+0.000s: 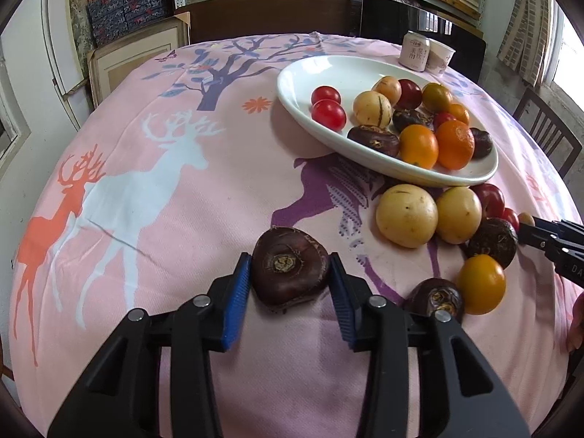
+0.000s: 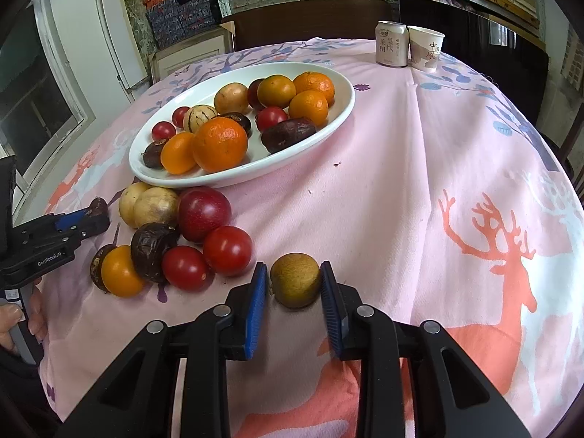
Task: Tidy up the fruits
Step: 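Carry the dark plum to the plate with the left tool while the right tool carries the green-brown fruit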
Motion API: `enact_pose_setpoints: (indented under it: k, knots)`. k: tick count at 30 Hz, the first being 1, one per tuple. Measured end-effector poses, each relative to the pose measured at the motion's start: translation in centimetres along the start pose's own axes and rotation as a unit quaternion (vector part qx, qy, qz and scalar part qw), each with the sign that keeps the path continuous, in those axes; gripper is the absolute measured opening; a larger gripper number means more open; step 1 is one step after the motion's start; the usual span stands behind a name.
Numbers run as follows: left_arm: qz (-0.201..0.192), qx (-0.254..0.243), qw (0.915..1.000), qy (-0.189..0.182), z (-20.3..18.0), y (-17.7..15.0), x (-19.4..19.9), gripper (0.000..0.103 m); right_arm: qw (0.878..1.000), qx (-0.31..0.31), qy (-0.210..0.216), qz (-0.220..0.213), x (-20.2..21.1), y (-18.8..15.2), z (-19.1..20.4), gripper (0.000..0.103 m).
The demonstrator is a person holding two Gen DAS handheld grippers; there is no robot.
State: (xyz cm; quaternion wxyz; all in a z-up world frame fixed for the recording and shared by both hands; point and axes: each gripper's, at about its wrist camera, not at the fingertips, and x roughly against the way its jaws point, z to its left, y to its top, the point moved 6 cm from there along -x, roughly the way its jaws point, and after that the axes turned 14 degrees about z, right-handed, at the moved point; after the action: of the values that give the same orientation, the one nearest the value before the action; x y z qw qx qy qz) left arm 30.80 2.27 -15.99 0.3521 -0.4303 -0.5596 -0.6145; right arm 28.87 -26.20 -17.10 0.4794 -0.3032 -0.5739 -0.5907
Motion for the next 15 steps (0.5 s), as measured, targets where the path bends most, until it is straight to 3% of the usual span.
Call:
enact_pose_setpoints:
  k: [9, 15]
  knots:
    - [-0.038, -0.014, 0.9991, -0.012, -1.1, -0.3, 2.7, 0.041, 0.998, 0.025, 0.025, -0.045, 3.1, 0.2, 0.7, 0.026]
    - [-0.078, -0.037, 0.9962, -0.012, -2.8, 2.9, 5.8, 0.041, 0.993, 0.043, 0.038, -0.1, 7.1, 4.2, 1.0, 0.026]
